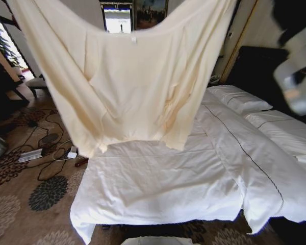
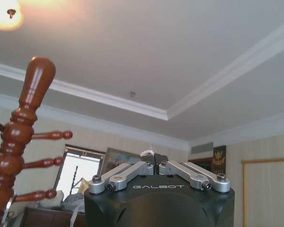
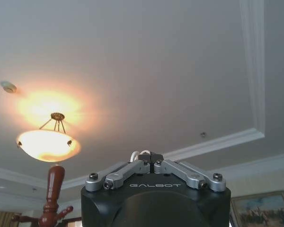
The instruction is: Pick up the clothes from the bed and hang them on the clothes hanger.
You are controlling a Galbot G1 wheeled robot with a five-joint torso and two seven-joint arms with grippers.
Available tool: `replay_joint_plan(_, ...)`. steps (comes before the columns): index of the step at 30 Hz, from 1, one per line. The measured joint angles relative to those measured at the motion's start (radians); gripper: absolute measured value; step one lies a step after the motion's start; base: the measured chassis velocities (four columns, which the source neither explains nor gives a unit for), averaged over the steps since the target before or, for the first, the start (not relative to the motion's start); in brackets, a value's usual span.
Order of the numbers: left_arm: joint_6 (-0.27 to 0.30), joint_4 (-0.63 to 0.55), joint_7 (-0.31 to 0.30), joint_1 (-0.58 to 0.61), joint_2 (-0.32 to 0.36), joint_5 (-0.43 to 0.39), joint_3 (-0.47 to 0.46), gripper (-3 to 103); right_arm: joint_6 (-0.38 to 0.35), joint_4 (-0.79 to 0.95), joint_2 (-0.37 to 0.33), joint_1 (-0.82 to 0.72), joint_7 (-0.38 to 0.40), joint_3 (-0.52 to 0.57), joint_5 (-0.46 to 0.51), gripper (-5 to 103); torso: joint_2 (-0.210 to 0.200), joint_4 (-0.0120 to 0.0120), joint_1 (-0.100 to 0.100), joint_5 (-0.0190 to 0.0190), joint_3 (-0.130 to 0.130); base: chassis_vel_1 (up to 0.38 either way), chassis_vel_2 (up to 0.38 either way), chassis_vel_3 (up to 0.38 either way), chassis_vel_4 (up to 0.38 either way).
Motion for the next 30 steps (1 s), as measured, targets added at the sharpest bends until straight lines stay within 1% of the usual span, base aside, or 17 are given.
replay_joint_plan(1, 0.028, 0.022, -0.005, -0.035, -0.011, -0.008, 0.009, 0, -0.022, -0.017, -0.027, 0.047, -0.006, 0.005, 0.038, 0, 0.0, -0.0002, 0.0, -0.0004, 0.0, 0.0, 0.0, 0.0, 0.0)
replay_joint_plan(4, 0.052, 0.044, -0.01, -0.033, -0.031, 0.0, 0.016, 0, -0.046, -0.048, -0.034, 0.105, -0.004, -0.038, 0.053, 0, 0.0, -0.0003, 0.0, -0.0007, 0.0, 0.0, 0.0, 0.0, 0.0)
replay_joint_plan(6, 0.072, 0.048, -0.018, 0.015, -0.053, 0.031, 0.013, 0, -0.06, -0.066, -0.009, 0.108, 0.016, -0.093, 0.038, 0, 0.0, 0.0002, 0.0, -0.0004, 0.0, 0.0, 0.0, 0.0, 0.0)
replay_joint_plan(9, 0.109, 0.043, -0.033, 0.186, -0.121, 0.165, 0.0, 0, -0.073, -0.078, 0.064, 0.019, 0.057, -0.202, -0.071, 0, 0.0, 0.0006, 0.001, -0.0005, 0.001, 0.0, 0.0, 0.0, 0.0)
replay_joint_plan(10, 0.109, 0.043, -0.033, 0.186, -0.121, 0.165, 0.0, 0, -0.073, -0.078, 0.064, 0.019, 0.057, -0.202, -0.071, 0, 0.0, 0.0006, 0.001, -0.0005, 0.001, 0.0, 0.0, 0.0, 0.0)
replay_joint_plan(12, 0.133, 0.036, -0.059, 0.352, -0.207, 0.272, 0.0, 0, -0.074, -0.113, 0.145, -0.067, 0.075, -0.324, -0.222, 0, 0.0, 0.0001, 0.001, -0.0002, 0.001, 0.0, 0.0, 0.0, 0.0)
replay_joint_plan(13, 0.146, 0.039, -0.074, 0.457, -0.273, 0.338, 0.011, 0, -0.07, -0.15, 0.2, -0.109, 0.091, -0.398, -0.291, 0, -0.001, 0.0, 0.001, -0.0006, 0.001, 0.0, 0.0, 0.0, 0.0)
replay_joint_plan(14, 0.151, 0.042, -0.08, 0.497, -0.301, 0.366, 0.017, 0, -0.068, -0.169, 0.225, -0.125, 0.098, -0.427, -0.315, 0, -0.001, -0.0002, 0.001, -0.0007, 0.001, 0.0, 0.0, 0.0, 0.0)
replay_joint_plan(15, 0.151, 0.042, -0.08, 0.497, -0.301, 0.366, 0.017, 0, -0.068, -0.169, 0.225, -0.125, 0.098, -0.427, -0.315, 0, -0.001, -0.0002, 0.001, -0.0007, 0.001, 0.0, 0.0, 0.0, 0.0)
replay_joint_plan(18, 0.17, 0.095, -0.089, 0.705, -0.432, 0.512, 0.044, 0, -0.056, -0.322, 0.368, -0.205, 0.116, -0.543, -0.452, 0, -0.001, 0.0004, 0.001, -0.0007, 0.001, 0.0, 0.0, 0.0, 0.0)
replay_joint_plan(20, 0.172, 0.108, -0.089, 0.732, -0.449, 0.53, 0.044, 0, -0.055, -0.349, 0.388, -0.216, 0.116, -0.553, -0.474, 0, -0.001, 0.0003, 0.001, -0.0008, 0.001, 0.0, 0.0, 0.0, 0.0)
replay_joint_plan(21, 0.176, 0.137, -0.09, 0.788, -0.481, 0.562, 0.044, 0, -0.052, -0.414, 0.433, -0.237, 0.111, -0.567, -0.523, 0, -0.001, 0.0005, 0.001, -0.0007, 0.001, 0.0, 0.0, 0.0, 0.0)
replay_joint_plan(24, 0.181, 0.207, -0.096, 0.867, -0.528, 0.618, 0.038, 0, -0.043, -0.555, 0.502, -0.261, 0.097, -0.593, -0.62, 0, -0.001, 0.0003, 0.0, -0.0005, 0.001, 0.0, 0.0, 0.0, 0.0)
replay_joint_plan(26, 0.181, 0.224, -0.096, 0.876, -0.538, 0.631, 0.037, 0, -0.038, -0.597, 0.52, -0.263, 0.093, -0.601, -0.651, 0, -0.001, 0.0004, 0.0, -0.0005, 0.0, 0.0, 0.0, 0.0, 0.0)
replay_joint_plan(27, 0.185, 0.265, -0.099, 0.884, -0.559, 0.651, 0.036, 0, -0.029, -0.669, 0.553, -0.263, 0.085, -0.614, -0.701, 0, -0.001, 0.0002, 0.0, -0.0005, 0.0, 0.0, 0.0, 0.0, 0.0)
replay_joint_plan(28, 0.185, 0.265, -0.099, 0.884, -0.559, 0.651, 0.036, 0, -0.029, -0.669, 0.553, -0.263, 0.085, -0.614, -0.701, 0, -0.001, 0.0002, 0.0, -0.0005, 0.0, 0.0, 0.0, 0.0, 0.0)
replay_joint_plan(30, 0.186, 0.345, -0.109, 0.867, -0.594, 0.681, 0.041, 0, -0.011, -0.773, 0.613, -0.252, 0.064, -0.628, -0.757, 0, -0.001, 0.0, 0.001, -0.0004, 0.001, 0.0, 0.0, 0.0, 0.0)
